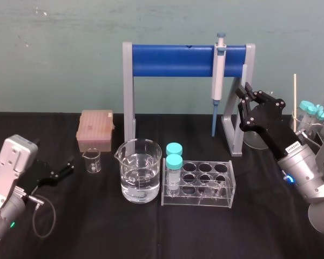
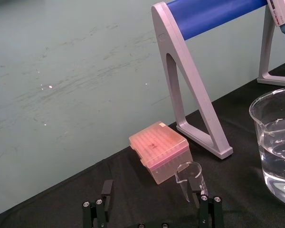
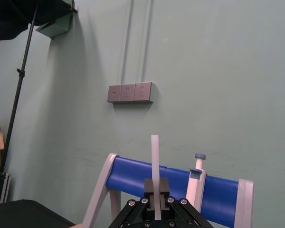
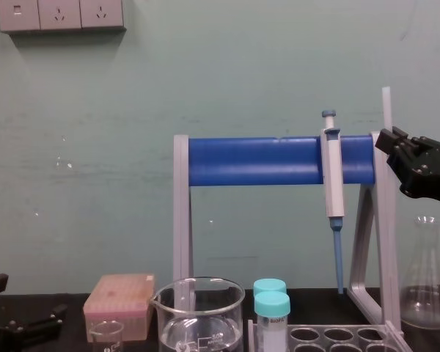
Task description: Pick up the stirring rod with one hand, then place it down.
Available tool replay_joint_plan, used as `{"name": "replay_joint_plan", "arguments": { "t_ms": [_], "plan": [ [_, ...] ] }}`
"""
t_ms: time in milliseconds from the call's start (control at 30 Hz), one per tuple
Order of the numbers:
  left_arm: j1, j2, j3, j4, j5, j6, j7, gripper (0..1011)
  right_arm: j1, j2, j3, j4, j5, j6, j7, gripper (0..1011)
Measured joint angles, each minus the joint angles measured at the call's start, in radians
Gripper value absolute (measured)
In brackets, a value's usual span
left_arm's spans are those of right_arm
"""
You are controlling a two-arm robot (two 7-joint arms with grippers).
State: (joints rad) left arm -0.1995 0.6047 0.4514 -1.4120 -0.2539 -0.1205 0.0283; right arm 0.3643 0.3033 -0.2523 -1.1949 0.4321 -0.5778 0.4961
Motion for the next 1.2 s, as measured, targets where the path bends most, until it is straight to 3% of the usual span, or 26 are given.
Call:
{"name": "replay_joint_plan", "arguments": {
  "t_ms": [933, 1200],
  "plan": [
    [0.000, 0.000, 0.000, 0.000, 0.000, 0.000, 0.000, 1000, 0.000, 0.000, 0.000, 0.000, 0.000, 0.000, 0.000, 62],
    [0.000, 0.000, 0.000, 0.000, 0.000, 0.000, 0.000, 1000, -0.001, 0.008, 0.002, 0.003, 0.021, 0.026, 0.066, 62]
  ]
}}
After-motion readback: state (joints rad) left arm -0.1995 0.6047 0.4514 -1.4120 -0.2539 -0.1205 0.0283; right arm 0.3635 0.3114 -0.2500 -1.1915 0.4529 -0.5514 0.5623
